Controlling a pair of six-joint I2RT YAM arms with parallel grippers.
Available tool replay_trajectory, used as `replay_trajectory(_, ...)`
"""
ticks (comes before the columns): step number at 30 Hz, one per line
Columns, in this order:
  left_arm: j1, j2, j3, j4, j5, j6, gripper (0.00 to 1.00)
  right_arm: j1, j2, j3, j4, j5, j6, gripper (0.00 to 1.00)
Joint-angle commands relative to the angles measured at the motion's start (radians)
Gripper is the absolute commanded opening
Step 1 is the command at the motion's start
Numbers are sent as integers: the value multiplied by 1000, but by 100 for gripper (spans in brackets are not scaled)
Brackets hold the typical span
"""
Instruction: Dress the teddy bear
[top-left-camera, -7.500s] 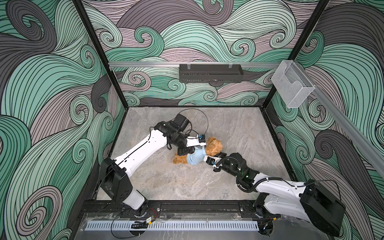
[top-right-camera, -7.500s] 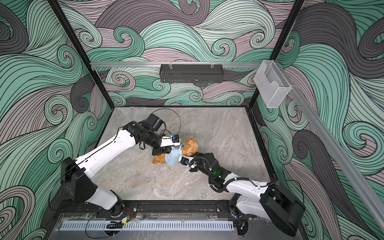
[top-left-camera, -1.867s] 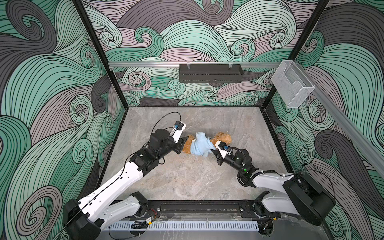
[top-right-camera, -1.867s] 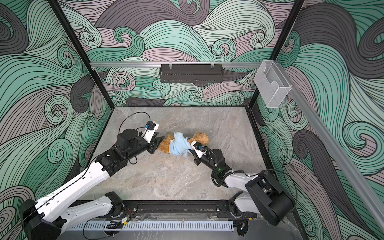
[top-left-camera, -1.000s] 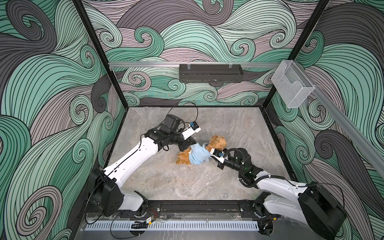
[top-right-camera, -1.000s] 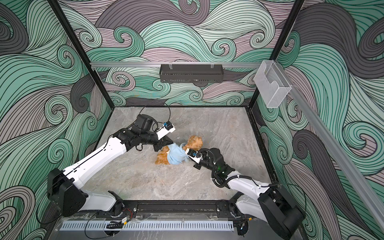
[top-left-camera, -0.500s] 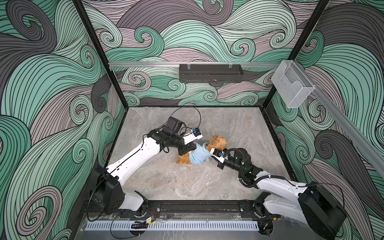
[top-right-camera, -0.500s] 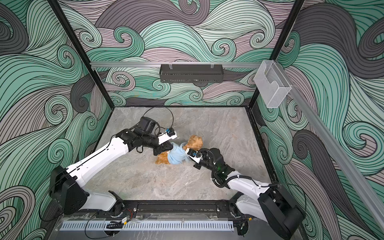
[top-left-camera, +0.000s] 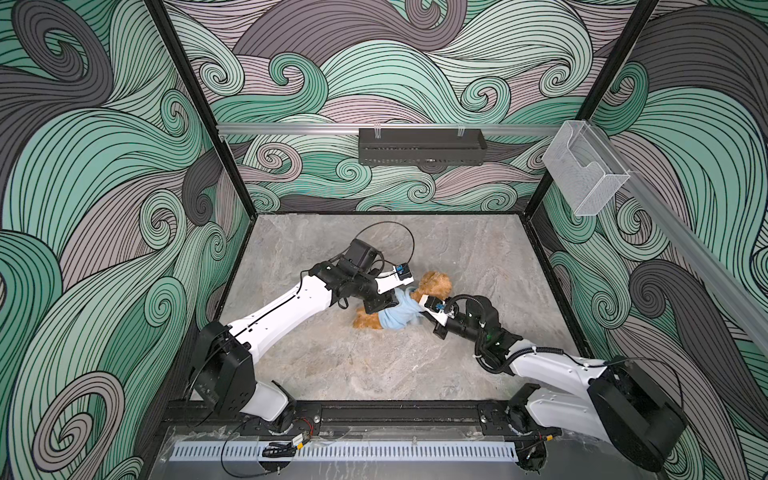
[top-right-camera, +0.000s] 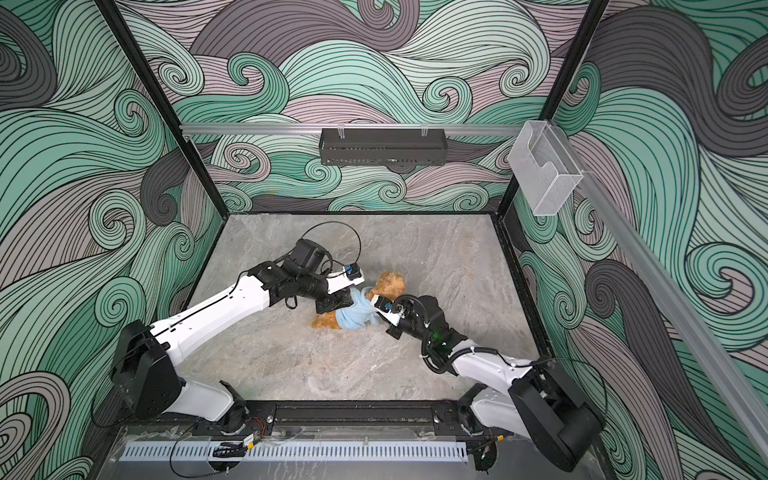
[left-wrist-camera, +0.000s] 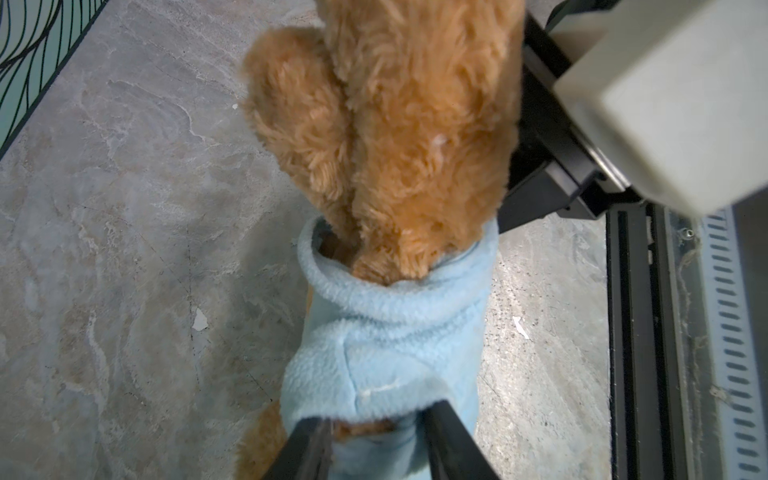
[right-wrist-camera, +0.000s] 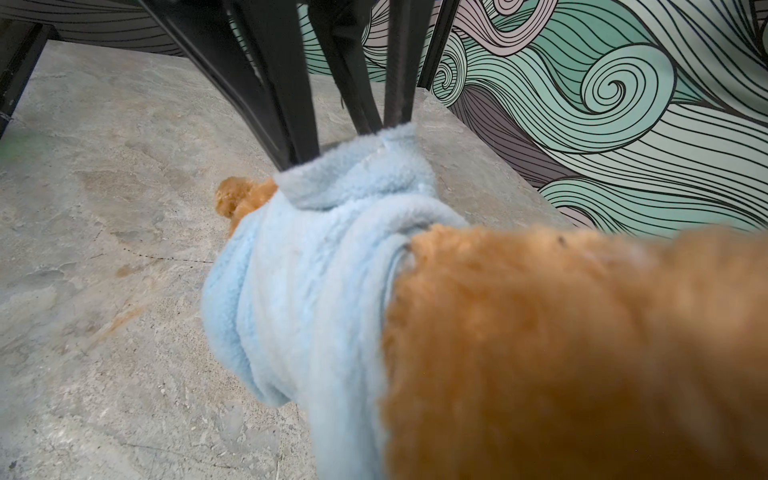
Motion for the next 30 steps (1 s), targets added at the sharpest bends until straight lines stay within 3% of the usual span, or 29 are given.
replay_trajectory(1,-7,50,23,-37,-2,-22,44,2,3,38,171,-54,31,0)
replay_trajectory(5,-10,112,43,-118,118,-25,45,2,19,48,245,-43,72,0)
replay_trajectory(15,-43,250,103,-201,223,-59,46,17,123,125,497,42,291,0)
replay_trajectory(17,-43,230,98,-157,250,-84,40,30,134,150,472,74,294,0)
replay_trajectory(19,-41,198,90,-98,252,-115,25,32,143,154,456,105,306,0)
replay_trajectory(22,-23,141,84,-22,206,-181,0,32,145,132,414,151,317,0)
replay_trajectory(26,22,12,27,147,109,-311,0,23,136,63,335,202,317,0)
replay_trajectory(30,26,-145,-100,385,-192,-400,0,16,96,3,258,211,332,0)
